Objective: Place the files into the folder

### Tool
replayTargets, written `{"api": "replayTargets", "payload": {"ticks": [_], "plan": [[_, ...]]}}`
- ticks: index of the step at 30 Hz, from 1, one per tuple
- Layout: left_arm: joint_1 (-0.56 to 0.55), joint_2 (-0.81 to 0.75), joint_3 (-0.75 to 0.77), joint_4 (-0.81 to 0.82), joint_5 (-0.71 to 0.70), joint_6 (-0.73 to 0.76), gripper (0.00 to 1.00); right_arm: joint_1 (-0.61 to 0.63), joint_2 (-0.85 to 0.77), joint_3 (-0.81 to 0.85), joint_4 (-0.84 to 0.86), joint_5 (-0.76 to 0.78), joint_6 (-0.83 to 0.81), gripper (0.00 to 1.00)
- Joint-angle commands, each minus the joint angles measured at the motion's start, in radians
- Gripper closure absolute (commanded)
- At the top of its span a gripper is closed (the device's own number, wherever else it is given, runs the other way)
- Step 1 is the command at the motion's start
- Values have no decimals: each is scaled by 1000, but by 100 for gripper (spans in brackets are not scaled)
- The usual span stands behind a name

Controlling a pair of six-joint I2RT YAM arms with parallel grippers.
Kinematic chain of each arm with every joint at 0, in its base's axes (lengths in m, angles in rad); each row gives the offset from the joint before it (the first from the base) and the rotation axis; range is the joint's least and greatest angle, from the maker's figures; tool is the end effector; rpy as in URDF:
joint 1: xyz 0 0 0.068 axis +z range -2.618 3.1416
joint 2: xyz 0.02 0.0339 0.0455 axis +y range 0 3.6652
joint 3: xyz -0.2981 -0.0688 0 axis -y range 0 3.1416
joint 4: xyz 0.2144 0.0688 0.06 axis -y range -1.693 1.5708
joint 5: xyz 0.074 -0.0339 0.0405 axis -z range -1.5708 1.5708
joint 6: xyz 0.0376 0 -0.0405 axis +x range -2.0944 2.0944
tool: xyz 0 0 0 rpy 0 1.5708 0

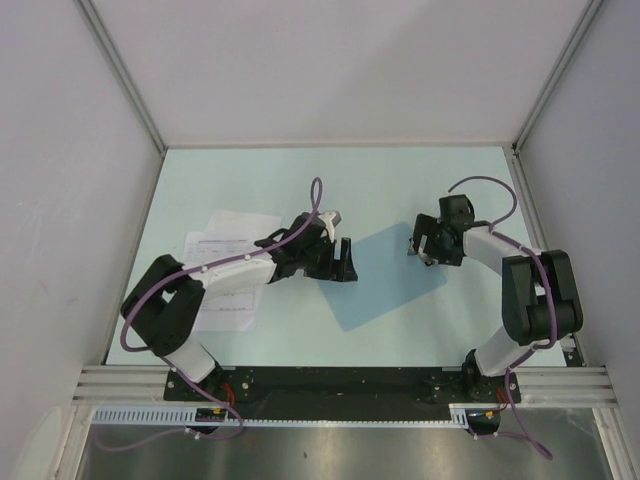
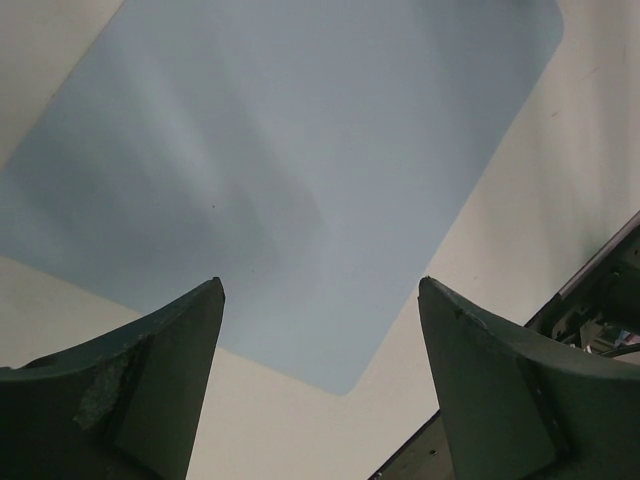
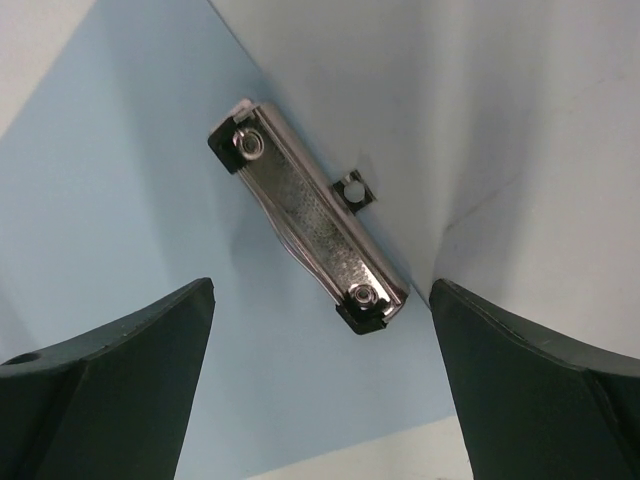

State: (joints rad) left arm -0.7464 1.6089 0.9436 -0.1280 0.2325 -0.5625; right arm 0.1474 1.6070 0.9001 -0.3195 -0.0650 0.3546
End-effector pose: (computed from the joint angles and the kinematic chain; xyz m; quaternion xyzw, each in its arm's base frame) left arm 0.2251 -0.2200 0.2474 0.1282 0.9112 -0.3143 0.2333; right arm 0.2870 0.0451 0.2224 0.0909 0.9584 0.0971 0.2525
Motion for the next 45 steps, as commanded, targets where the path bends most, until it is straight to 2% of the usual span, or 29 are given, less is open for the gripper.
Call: {"api": "replayTargets", "payload": {"ticks": [1,4,9,11,14,15,16,19,22,24,28,30,34,36,37,40,45], "plan": [[-4,-58,-28,50,-35,-17,16,12,16,-20,33,-24,10,6],[-4,-60,-26,33,-71,-8,16,44,-16,-39,-9,-48,72,8],[7,-46,12,5,-111,24,15,242,-197,-139,-46,-55,262,8],[16,-38,36,-18,-124,39,15,297,-295,-145,-96,25,274,7],[18,-15,66,-38,-116,56,15,291,-392,-145,-139,198,163,4],[16,-9,70,-36,-99,58,14,287,-397,-145,-129,277,130,2],[18,6,76,-35,-93,56,14,282,-383,-138,-119,284,104,0],[16,37,72,-13,-70,40,15,230,-273,-78,-119,185,61,0],[16,54,60,8,-58,15,15,242,-185,-21,-156,180,17,0],[18,69,46,37,-44,1,15,260,-125,9,-159,191,-23,6],[18,88,18,54,-58,-11,16,274,-99,13,-119,174,-68,25],[18,101,15,62,-59,-11,16,277,-94,13,-87,136,-78,30],[16,135,26,62,-59,-5,16,276,-64,14,-27,76,-109,46],[18,143,24,67,-59,-7,17,276,-42,20,-20,51,-114,50],[16,149,24,68,-62,-7,17,273,-35,22,-18,44,-115,56],[18,154,21,70,-65,-7,17,267,-13,25,-19,30,-118,56],[16,200,55,71,-58,6,17,267,-19,28,-32,117,-98,53]]}}
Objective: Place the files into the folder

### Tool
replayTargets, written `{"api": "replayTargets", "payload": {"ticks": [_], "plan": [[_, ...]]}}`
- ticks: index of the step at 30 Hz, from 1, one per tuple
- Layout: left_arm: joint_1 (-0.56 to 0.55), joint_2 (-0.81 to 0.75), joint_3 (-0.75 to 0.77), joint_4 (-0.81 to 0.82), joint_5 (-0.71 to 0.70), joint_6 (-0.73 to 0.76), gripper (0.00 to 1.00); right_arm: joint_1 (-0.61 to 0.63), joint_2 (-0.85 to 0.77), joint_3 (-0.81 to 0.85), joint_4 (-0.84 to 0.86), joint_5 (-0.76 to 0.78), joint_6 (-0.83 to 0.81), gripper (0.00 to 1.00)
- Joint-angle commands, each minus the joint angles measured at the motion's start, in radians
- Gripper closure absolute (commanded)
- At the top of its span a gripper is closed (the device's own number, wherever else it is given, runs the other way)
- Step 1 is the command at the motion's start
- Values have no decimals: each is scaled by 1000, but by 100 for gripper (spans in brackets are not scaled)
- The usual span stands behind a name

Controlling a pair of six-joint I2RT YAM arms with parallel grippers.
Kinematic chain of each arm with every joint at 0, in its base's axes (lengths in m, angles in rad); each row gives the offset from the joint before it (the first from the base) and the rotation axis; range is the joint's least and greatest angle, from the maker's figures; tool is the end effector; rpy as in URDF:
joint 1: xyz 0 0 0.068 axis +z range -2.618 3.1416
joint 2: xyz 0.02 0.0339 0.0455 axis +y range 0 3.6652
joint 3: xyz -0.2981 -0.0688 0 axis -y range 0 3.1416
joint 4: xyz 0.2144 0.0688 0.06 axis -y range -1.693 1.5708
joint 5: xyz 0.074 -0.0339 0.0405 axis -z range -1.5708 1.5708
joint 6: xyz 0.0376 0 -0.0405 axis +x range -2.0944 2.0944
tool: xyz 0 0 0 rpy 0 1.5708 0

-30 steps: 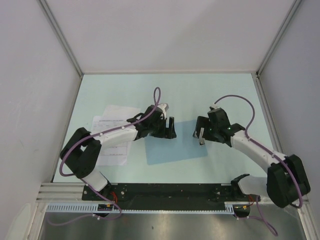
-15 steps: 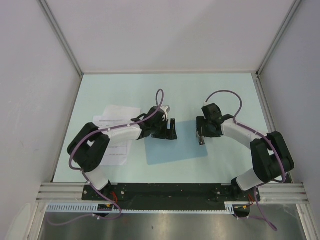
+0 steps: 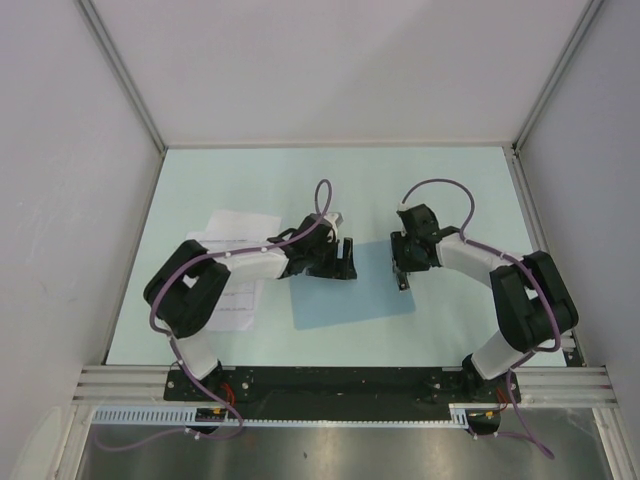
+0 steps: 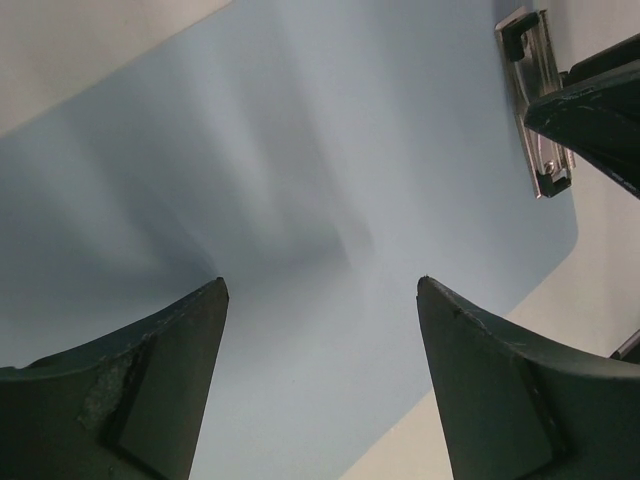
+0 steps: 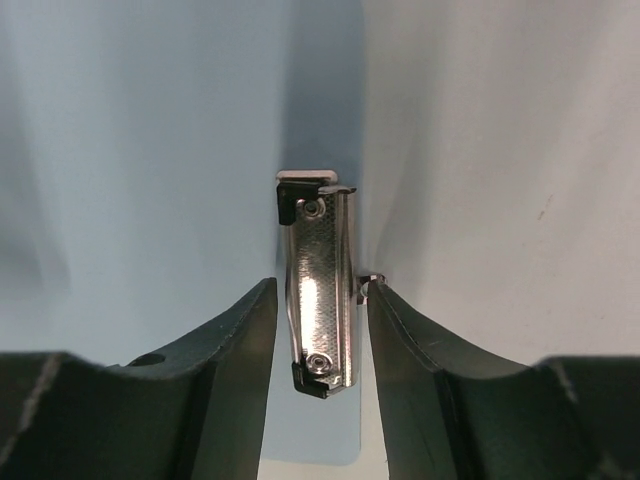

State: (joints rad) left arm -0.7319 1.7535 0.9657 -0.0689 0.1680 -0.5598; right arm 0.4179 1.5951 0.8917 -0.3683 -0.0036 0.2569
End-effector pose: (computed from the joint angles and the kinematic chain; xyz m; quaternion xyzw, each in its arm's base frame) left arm 0.2492 -0.2323 0.2131 0.1095 0.9277 -0.2724 0.2308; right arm 0.2586 0.1150 0.2206 -0.0784 0.9658 0.0834 0.2325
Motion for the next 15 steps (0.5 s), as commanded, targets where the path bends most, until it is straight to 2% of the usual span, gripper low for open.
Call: {"api": "replayTargets", "payload": {"ticks": [1,8,15], "plan": [[3,66,39,12,21,4,17,-2,-7,36,22,56,1,53],[2,44,47,31,28,-5,17,38,45,42,5,122,16,57],[3,-78,51,-46,5,20,16,22,55,42,-18,166,39,57]]}}
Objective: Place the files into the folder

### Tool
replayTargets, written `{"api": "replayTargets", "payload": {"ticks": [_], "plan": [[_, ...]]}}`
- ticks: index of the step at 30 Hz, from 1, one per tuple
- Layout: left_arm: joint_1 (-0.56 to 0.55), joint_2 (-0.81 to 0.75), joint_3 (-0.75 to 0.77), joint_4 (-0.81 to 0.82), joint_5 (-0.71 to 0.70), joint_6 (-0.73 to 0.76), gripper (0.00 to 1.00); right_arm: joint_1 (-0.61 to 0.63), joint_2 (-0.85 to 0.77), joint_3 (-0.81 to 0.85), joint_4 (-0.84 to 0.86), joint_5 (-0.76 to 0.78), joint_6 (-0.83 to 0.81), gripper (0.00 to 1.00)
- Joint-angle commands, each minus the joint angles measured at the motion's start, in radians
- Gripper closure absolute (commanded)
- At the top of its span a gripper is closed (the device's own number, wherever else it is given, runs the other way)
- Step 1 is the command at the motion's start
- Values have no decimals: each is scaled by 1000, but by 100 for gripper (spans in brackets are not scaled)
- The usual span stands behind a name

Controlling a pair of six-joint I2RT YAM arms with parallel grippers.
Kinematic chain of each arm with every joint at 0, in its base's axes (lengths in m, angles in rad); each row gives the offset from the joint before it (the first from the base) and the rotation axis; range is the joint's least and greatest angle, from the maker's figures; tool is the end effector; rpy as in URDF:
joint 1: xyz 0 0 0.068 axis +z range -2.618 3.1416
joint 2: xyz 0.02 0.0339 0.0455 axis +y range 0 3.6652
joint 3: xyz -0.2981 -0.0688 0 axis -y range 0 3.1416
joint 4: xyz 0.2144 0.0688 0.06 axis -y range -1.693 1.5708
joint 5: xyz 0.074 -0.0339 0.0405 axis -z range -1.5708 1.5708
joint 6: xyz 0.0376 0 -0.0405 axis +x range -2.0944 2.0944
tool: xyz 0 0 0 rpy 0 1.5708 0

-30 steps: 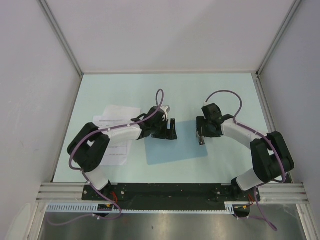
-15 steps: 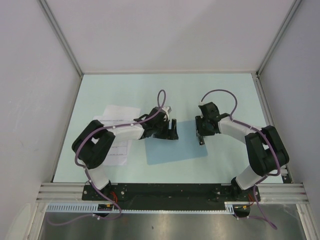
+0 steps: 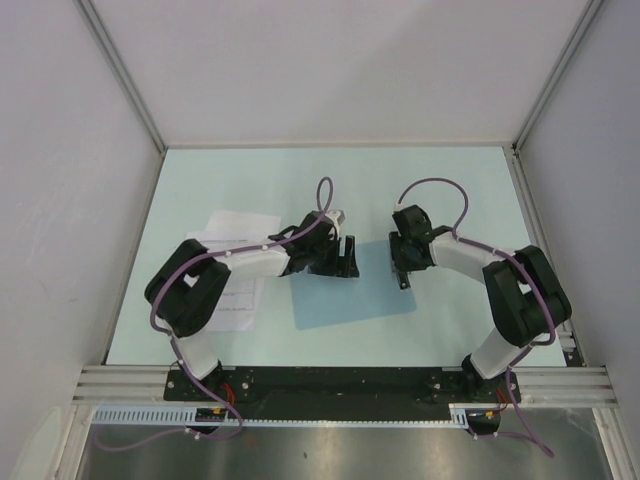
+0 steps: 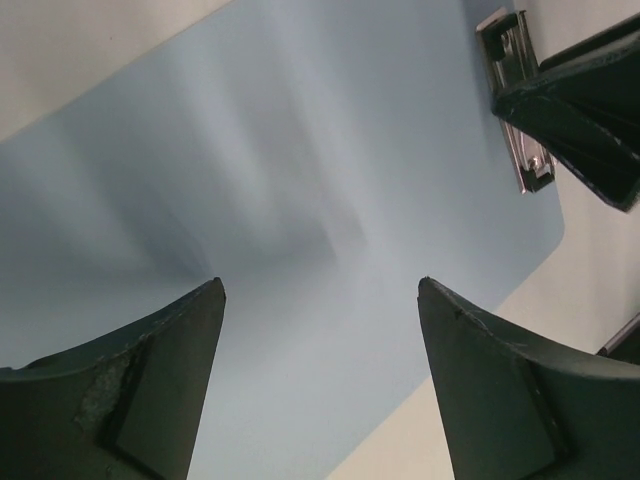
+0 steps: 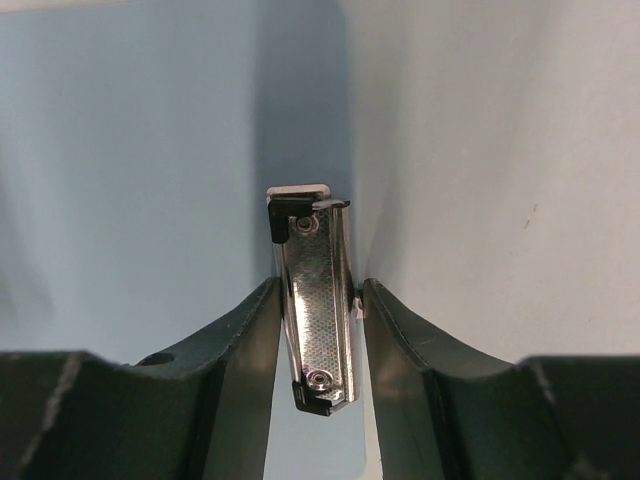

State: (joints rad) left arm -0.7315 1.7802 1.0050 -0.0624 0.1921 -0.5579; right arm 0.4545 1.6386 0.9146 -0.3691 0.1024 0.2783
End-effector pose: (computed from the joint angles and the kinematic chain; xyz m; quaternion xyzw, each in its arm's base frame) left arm 0.2567 -0.2400 0.2155 0.1148 0.9228 -0.2860 0.2314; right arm 0.2638 0.1246 0.2149 -0.0733 0.9676 0.0382 0.2384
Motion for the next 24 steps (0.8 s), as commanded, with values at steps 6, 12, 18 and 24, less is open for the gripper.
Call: {"api": "replayTargets", "payload": {"ticks": [6,12,18,24], "plan": [[21,-293,-14,-158,-92,35,15,-74,0,20,-93,141,47,64],[246,-586,-176,-227,-79,-45,13,-34,-92,33,-113,169,58,52],[556,-789,-313,-323,-178,-170,2,196,-200,122,52,329,102,10],[788,-795,-413,-295,-92,-301,2,318,72,335,361,-2,176,1]]}}
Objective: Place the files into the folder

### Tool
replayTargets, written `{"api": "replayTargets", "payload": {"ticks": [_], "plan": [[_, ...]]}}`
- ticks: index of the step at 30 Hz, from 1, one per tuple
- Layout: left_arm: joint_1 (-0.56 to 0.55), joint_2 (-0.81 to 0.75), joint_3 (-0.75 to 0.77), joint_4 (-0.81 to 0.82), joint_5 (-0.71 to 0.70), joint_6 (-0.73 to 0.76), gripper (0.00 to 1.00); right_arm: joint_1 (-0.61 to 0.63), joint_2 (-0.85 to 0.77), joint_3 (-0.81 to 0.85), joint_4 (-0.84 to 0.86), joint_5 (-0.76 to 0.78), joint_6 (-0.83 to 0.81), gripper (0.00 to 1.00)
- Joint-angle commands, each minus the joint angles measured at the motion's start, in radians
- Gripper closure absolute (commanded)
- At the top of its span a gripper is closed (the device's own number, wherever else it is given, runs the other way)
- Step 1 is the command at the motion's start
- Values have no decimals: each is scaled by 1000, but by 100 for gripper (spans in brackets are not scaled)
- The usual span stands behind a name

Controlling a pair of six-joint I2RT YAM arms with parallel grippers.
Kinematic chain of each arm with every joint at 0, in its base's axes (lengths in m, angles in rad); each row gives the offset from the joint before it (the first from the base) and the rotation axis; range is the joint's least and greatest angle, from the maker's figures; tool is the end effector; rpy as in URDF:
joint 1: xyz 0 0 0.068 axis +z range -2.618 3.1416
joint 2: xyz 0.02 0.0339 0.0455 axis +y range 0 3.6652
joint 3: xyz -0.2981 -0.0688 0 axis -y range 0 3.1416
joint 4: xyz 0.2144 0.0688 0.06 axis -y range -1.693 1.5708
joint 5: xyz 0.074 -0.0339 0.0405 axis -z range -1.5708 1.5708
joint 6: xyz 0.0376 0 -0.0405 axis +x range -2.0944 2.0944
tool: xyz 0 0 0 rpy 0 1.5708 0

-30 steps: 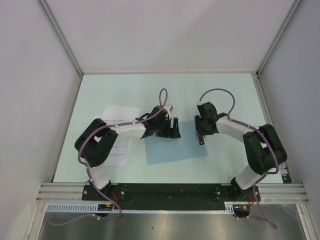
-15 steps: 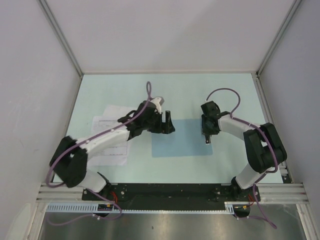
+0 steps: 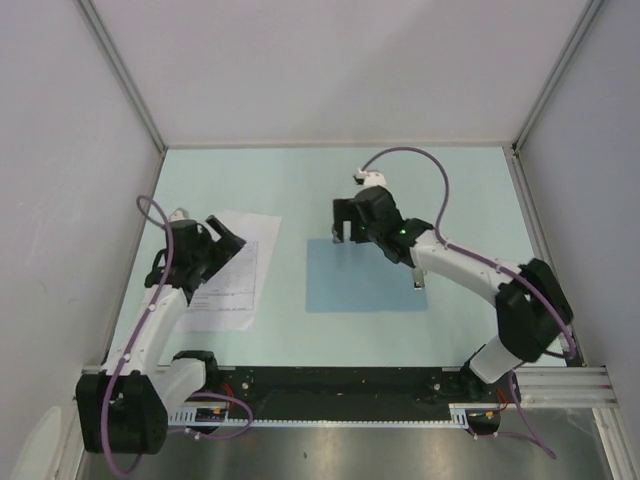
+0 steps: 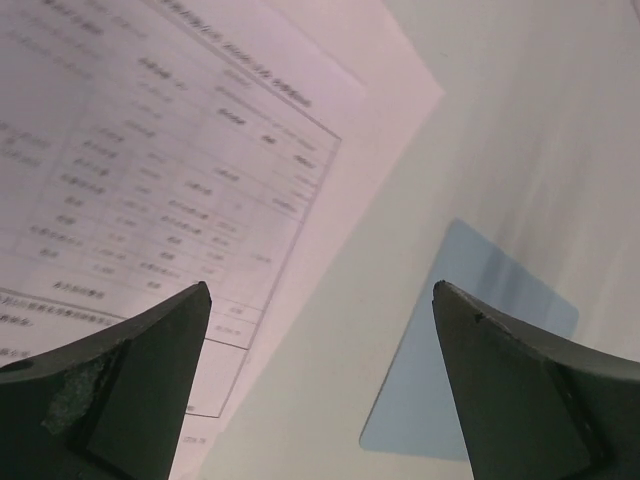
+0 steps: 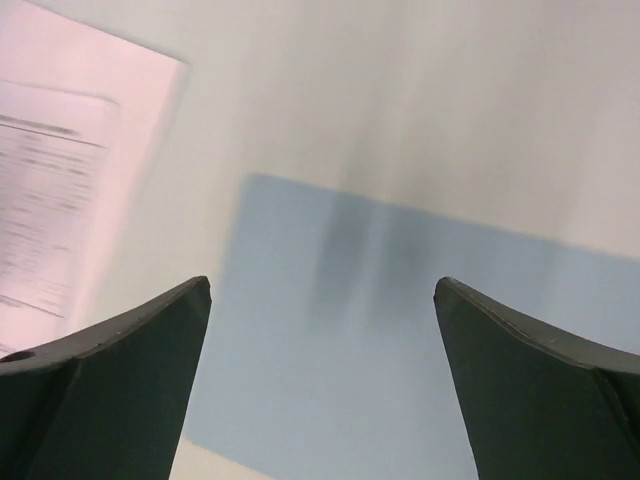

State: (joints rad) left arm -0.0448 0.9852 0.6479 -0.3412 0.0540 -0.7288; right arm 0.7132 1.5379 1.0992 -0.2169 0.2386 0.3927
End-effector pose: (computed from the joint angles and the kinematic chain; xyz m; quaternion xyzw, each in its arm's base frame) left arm 0.1640 -0.0094 0.2776 -0.2915 0.8535 -0.1853 0.3903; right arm 0.2459 0.2009 0.3073 -0.0902 0.8877 0.1395 0.4294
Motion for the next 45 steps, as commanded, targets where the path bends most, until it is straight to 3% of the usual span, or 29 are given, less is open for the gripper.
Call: {"api": "replayTargets", "payload": {"ticks": [1,4,5,9,17,23,30,45], "plan": [[123,12,-68,-12,65,-139,1,89,209,184,256,-207,87,2],[177,50,-93,4,144,-126,2,136,327,264,304,-341,248,10],[189,64,-90,-8,136,-113,2,152,355,268,329,-361,299,19],[223,113,-125,13,101,-116,1,203,484,324,422,-433,443,30],[244,153,-217,80,63,-170,2,281,691,582,237,-355,408,36],[246,110,-267,82,43,-213,2,295,740,619,116,-292,468,47],[246,23,-310,88,29,-250,2,299,781,625,109,-300,500,48],[246,6,-353,128,64,-233,2,310,850,626,152,-393,577,45]]}}
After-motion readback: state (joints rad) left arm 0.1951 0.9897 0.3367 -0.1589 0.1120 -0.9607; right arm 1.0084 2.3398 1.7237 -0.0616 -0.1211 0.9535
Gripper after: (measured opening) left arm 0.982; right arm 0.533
